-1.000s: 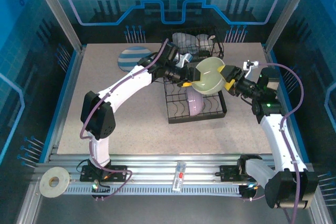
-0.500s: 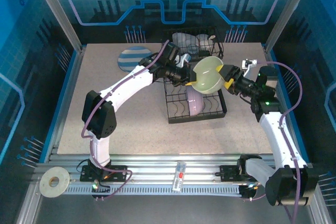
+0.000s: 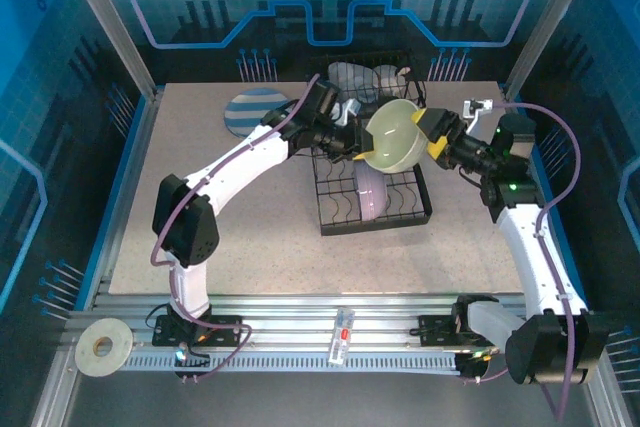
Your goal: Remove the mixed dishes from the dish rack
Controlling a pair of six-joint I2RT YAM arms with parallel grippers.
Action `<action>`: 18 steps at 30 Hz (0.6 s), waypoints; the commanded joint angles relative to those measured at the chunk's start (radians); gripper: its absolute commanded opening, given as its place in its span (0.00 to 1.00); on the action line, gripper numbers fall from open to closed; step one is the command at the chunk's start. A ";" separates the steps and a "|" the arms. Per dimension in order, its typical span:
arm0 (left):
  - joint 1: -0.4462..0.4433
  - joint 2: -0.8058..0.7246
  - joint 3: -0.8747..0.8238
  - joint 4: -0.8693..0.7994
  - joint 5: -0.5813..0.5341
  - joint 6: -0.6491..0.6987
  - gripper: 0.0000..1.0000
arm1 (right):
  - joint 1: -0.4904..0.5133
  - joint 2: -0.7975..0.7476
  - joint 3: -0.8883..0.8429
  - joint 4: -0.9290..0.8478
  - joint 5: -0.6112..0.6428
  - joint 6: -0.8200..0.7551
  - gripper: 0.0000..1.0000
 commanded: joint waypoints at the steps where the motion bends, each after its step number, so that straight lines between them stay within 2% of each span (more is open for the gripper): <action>1: -0.001 -0.081 0.002 0.010 0.023 -0.062 0.00 | 0.014 -0.032 0.063 0.016 0.005 -0.064 1.00; 10: 0.008 -0.126 0.013 0.026 0.020 -0.077 0.00 | 0.013 -0.092 0.121 -0.210 0.201 -0.211 1.00; 18: 0.061 -0.209 0.021 -0.006 -0.020 -0.034 0.00 | 0.027 -0.118 0.176 -0.238 0.311 -0.253 1.00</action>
